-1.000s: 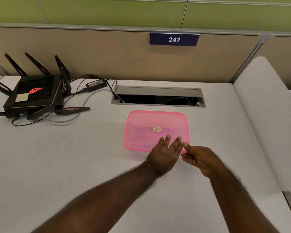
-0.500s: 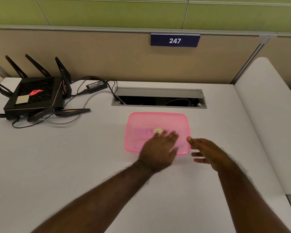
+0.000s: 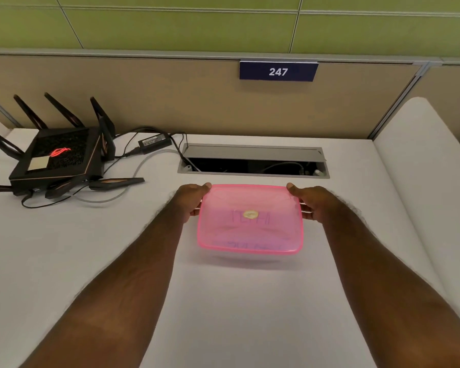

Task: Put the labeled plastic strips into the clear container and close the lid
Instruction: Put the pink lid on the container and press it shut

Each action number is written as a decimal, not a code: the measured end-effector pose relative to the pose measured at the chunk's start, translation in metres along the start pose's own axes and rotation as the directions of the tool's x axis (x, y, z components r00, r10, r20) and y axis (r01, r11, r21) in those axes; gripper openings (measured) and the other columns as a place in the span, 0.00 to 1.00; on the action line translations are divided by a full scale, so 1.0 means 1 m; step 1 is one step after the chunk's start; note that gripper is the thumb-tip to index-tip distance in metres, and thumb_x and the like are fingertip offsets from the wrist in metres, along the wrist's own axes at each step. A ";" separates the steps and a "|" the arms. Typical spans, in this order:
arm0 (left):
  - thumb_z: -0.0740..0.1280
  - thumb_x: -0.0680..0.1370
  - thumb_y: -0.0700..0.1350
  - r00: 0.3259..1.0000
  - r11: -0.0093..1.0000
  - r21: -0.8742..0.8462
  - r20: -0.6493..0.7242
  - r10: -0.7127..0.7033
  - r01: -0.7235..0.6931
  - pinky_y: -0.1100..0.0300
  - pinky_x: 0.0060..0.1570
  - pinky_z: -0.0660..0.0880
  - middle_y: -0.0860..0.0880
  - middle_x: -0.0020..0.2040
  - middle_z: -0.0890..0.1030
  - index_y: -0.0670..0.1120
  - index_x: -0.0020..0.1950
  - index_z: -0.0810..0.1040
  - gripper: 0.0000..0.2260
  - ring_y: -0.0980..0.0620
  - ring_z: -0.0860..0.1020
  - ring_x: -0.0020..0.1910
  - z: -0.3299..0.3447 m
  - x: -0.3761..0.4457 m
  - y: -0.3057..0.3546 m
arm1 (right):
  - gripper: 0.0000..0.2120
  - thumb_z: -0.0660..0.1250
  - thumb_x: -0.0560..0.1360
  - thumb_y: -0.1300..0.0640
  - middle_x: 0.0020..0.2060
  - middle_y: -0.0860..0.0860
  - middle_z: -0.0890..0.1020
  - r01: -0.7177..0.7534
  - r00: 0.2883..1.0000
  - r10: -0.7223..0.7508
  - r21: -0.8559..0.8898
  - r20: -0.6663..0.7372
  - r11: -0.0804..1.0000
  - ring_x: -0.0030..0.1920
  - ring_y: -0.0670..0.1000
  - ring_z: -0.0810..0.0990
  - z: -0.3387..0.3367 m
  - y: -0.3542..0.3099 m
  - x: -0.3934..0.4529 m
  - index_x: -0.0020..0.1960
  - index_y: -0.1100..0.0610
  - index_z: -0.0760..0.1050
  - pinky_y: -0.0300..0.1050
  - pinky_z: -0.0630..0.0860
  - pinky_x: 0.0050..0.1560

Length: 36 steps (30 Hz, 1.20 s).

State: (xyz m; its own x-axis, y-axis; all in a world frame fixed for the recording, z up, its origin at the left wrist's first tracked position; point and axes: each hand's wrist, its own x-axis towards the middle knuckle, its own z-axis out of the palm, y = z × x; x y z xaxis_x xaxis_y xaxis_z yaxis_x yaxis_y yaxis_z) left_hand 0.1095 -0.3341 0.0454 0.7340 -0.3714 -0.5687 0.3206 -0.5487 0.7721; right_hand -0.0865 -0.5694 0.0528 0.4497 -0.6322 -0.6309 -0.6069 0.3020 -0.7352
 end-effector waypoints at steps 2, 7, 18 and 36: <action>0.67 0.77 0.54 1.000 1.000 -0.013 0.005 -0.002 0.002 0.57 0.41 0.75 0.46 0.43 0.80 0.47 0.42 0.78 0.11 0.47 0.76 0.42 0.002 0.003 0.000 | 0.15 0.73 0.71 0.47 0.46 0.55 0.82 -0.038 0.999 0.038 0.013 -0.005 0.999 0.45 0.54 0.80 0.000 -0.001 0.004 0.46 0.59 0.75 0.51 0.78 0.46; 0.67 0.77 0.54 0.999 0.999 -0.030 0.027 -0.017 0.018 0.56 0.41 0.75 0.47 0.42 0.79 0.47 0.44 0.78 0.11 0.48 0.76 0.42 0.003 0.009 -0.002 | 0.15 0.73 0.72 0.50 0.48 0.59 0.82 -0.070 0.998 0.070 0.020 0.002 0.997 0.46 0.56 0.80 0.000 -0.007 0.008 0.46 0.62 0.75 0.53 0.79 0.52; 0.63 0.76 0.42 0.920 0.621 0.689 0.188 0.344 -0.373 0.53 0.62 0.73 0.43 0.63 0.79 0.43 0.57 0.81 0.13 0.43 0.75 0.63 0.043 0.001 0.062 | 0.18 0.69 0.72 0.43 0.48 0.56 0.83 0.028 1.000 -0.028 0.016 0.010 0.999 0.49 0.57 0.81 -0.001 0.007 -0.001 0.47 0.59 0.76 0.53 0.79 0.50; 0.62 0.78 0.59 0.840 0.442 0.759 0.542 -0.021 -0.478 0.49 0.64 0.71 0.46 0.64 0.78 0.45 0.65 0.78 0.23 0.45 0.75 0.62 0.148 -0.001 0.111 | 0.19 0.69 0.76 0.48 0.52 0.60 0.82 -0.020 1.000 0.022 0.130 -0.018 0.991 0.51 0.59 0.80 0.001 0.012 0.006 0.56 0.64 0.76 0.52 0.78 0.54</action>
State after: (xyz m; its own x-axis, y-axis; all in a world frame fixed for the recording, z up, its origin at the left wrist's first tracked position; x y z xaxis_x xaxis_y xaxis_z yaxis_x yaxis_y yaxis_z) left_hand 0.0556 -0.5052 0.0901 0.2856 -0.7066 -0.6474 -0.6637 -0.6332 0.3983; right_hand -0.0906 -0.5690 0.0398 0.4243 -0.6380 -0.6426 -0.5253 0.4045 -0.7486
